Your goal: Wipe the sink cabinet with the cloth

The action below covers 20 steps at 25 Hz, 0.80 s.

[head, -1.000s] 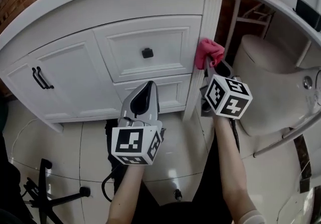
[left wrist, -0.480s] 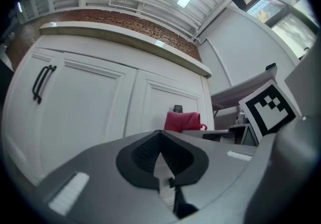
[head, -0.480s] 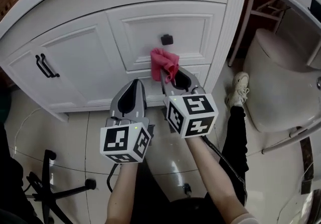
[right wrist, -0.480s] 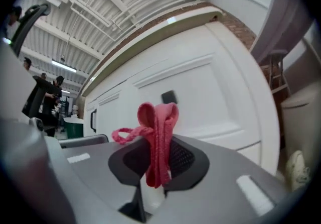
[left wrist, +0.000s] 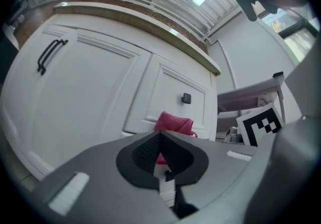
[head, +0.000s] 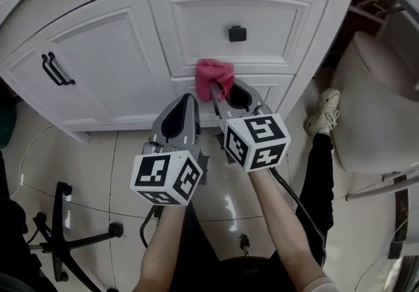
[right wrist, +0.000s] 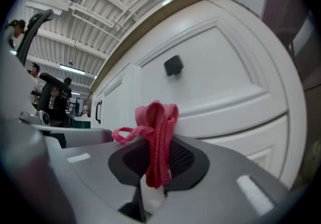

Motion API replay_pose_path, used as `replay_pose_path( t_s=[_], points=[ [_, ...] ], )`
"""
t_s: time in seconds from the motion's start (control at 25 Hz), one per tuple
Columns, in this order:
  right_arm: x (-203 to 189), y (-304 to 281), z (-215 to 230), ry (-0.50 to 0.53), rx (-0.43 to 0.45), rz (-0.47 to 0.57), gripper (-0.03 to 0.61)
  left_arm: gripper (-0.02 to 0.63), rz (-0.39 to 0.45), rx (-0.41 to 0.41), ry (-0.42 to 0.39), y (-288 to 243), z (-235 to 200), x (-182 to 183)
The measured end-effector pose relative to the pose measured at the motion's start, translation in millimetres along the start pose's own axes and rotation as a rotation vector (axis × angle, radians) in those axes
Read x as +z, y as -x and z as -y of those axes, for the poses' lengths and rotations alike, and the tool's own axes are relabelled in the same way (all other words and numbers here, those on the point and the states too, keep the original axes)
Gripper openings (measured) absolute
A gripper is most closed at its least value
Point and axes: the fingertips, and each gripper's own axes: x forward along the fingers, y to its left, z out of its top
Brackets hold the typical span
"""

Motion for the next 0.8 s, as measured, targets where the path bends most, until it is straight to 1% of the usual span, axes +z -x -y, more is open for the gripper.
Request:
replay_pose_path(
  t_s=[0.2,0.28,0.36,0.44,0.52,0.6,0.64,0.72,0.8],
  points=[
    [15,63,100,0.067,-0.182,0.025,0.058,0.012,-0.036,-0.088,0.024,-46,78,-43],
    [18,90,141,0.07,-0.268,0.03,0.058,0.012,-0.053,-0.127,0.032,-56,106,-57],
    [18,111,174,0.054,-0.334,0.029,0.057,0.012,-0.07,-0.159,0.034,-63,126,-68],
    [17,123,191,0.051,-0.374,0.023,0.057,0.012,-0.077,-0.171,0.031,-65,136,-74],
    [17,128,189,0.046,-0.388,0.032,0.057,0.014,-0.07,-0.159,0.021,-62,132,-74],
    [14,125,167,0.039,-0.365,0.052,0.057,0.014,-0.049,-0.122,0.003,-52,114,-71],
    [11,120,148,0.037,-0.335,0.059,0.057,0.012,-0.035,-0.094,-0.009,-45,100,-67],
    [-2,99,99,0.032,-0.246,0.057,0.057,0.012,-0.011,-0.019,-0.03,-26,61,-59],
    [-26,69,47,0.019,-0.153,0.025,0.057,0.012,-0.012,0.067,-0.043,-5,15,-53]
  ],
)
